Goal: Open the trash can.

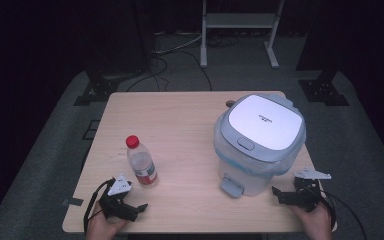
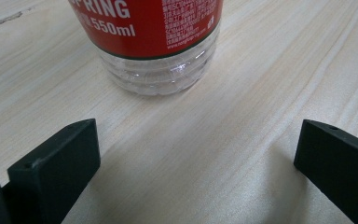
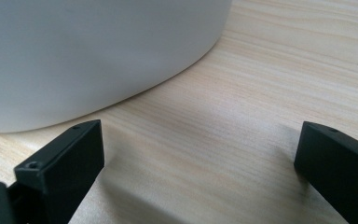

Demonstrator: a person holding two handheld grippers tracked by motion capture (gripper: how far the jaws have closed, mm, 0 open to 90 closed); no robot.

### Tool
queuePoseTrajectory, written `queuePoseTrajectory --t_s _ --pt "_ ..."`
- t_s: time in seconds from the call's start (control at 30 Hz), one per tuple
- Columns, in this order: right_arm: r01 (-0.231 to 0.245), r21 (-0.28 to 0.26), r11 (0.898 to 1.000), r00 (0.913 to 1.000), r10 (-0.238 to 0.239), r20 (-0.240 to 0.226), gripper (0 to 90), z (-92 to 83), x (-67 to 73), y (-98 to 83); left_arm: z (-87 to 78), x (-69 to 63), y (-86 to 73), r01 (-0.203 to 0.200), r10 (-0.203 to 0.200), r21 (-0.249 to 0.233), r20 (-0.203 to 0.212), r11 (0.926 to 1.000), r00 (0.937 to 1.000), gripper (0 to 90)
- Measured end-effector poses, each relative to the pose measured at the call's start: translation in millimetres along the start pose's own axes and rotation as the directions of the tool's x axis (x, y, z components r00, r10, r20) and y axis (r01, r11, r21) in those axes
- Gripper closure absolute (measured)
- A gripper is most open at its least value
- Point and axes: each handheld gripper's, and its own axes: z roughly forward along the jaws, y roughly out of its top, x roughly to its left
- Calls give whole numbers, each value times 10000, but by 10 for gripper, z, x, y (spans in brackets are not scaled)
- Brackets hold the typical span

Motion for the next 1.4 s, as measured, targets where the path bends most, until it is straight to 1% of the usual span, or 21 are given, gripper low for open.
queuePoseTrajectory --t_s 0.07,0.1,0.13,0.23,0.27,0.3,0.33,0.37,0.4,0.43,0.57,0.6,0.7,0.73,0.77,0.8,0.97,1.1,1.13,1.17,1.4 --pt "51 -3 10000 10000 -51 48 9 0 5 -3 0 0 0 -3 3 -3 -3 10000 10000 0" --pt "82 -16 10000 9999 -82 129 49 -5 16 -6 0 0 0 -1 1 -2 -2 10000 10000 0" --pt "221 -311 9993 9997 -217 131 186 -45 30 -31 0 1 0 -2 2 1 0 10000 10000 0" --pt "239 -432 9988 9997 -236 86 240 -64 26 -43 2 3 2 -14 14 0 14 10000 10000 0" --pt "282 -473 9985 9996 -279 53 317 -81 18 -47 2 3 3 -18 18 4 5 10000 10000 0" --pt "282 -473 9985 9996 -279 53 317 -81 18 -47 2 3 3 -18 18 4 5 10000 10000 0" --pt "291 -480 9984 9996 -290 32 400 -105 10 -56 2 3 3 -15 15 4 4 10000 10000 0" --pt "291 -480 9984 9996 -290 32 400 -105 10 -56 2 3 3 -15 15 4 4 10000 10000 0" --pt "312 -462 9984 9995 -314 -34 470 -129 7 -65 3 3 3 -13 13 5 -1 10000 10000 0" --pt "312 -462 9984 9995 -314 -34 470 -129 7 -65 3 3 3 -13 13 5 -1 10000 10000 0" --pt "458 -440 9980 9988 -465 -159 615 -158 26 -60 4 6 5 -1 1 0 8 10000 10000 0" --pt "506 -437 9978 9983 -517 -258 682 -173 57 -52 5 5 5 4 -4 -5 5 10000 10000 0" --pt "659 -414 9970 9971 -674 -362 743 -193 96 -54 6 6 5 4 -4 -3 4 10000 10000 0" --pt "906 -506 9946 9948 -928 -421 813 -227 145 -73 8 8 8 9 -9 -5 -3 10000 10000 0" --pt "940 -518 9942 9946 -961 -388 813 -247 164 -83 8 8 8 9 -9 -5 -3 10000 10000 0" --pt "1043 -652 9924 9936 -1069 -365 877 -280 187 -99 12 11 12 19 -19 -3 0 10000 10000 0" --pt "997 -900 9909 9920 -1060 -682 897 -374 247 -120 12 10 11 14 -14 -5 1 10000 10000 0" --pt "1156 -1105 9871 9850 -1282 -1153 897 -402 348 -122 12 9 10 29 -29 -7 -14 10000 10000 0" --pt "1188 -1212 9855 9808 -1355 -1405 897 -406 392 -117 12 9 10 30 -30 -7 -15 10000 10000 0" --pt "1188 -1212 9855 9808 -1355 -1405 897 -406 392 -117 12 9 10 30 -30 -7 -15 10000 10000 0" --pt "1476 -1516 9774 9604 -1782 -2140 897 -386 528 -81 11 8 10 38 -38 -11 -26 10000 10000 0"
